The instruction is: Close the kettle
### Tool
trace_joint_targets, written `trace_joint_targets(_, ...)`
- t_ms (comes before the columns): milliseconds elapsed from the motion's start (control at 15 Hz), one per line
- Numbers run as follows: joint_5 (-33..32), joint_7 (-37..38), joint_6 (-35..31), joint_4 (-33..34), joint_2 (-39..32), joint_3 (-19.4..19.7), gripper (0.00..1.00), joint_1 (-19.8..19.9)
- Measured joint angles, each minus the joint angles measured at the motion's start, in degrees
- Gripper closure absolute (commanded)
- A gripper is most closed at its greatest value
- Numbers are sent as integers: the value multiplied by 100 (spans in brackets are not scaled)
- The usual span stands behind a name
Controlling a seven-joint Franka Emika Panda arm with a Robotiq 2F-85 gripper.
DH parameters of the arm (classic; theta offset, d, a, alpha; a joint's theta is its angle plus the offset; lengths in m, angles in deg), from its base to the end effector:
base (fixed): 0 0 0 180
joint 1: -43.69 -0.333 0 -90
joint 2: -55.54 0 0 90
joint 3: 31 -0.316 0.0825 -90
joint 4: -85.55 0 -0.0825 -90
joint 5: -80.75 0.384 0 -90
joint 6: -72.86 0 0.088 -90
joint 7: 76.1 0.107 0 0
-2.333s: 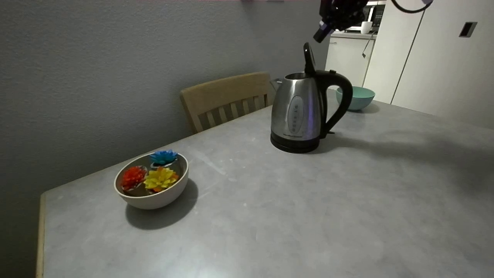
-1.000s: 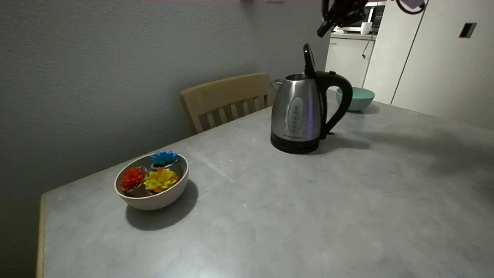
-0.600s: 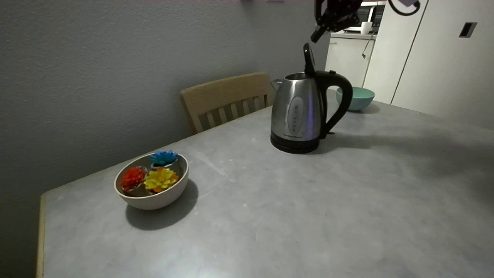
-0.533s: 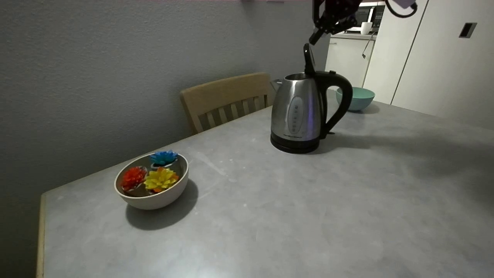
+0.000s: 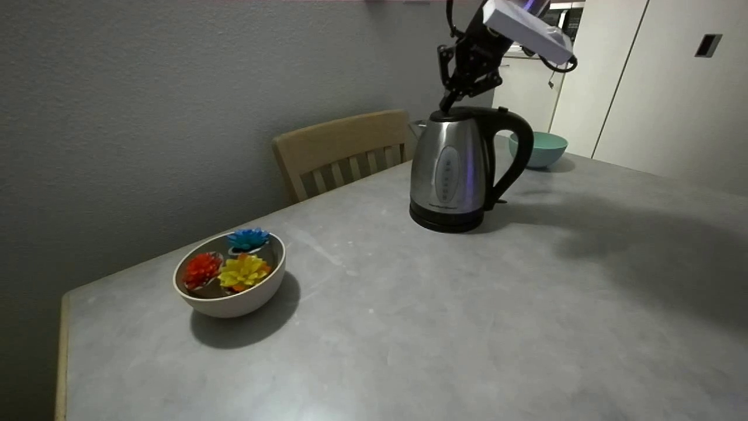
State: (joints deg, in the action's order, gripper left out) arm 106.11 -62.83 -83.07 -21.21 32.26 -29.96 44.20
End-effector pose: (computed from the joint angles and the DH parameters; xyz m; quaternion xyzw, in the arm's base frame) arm 0.6707 -0.0328 0.3464 -0.9210 0.2950 -0.2048 0.1506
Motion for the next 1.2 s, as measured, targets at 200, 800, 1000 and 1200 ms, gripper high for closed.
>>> trace_joint_targets(200,-338,214,240,386,-229,-1,100,-13)
trace_joint_targets(800,-1279,444,399,592,-218,108,100,-239)
trace_joint_targets(1000,-2062,887,446,569,28,424,100,-500)
trace_joint_targets(1200,-2450,1170,922,570,311,560,100,-593)
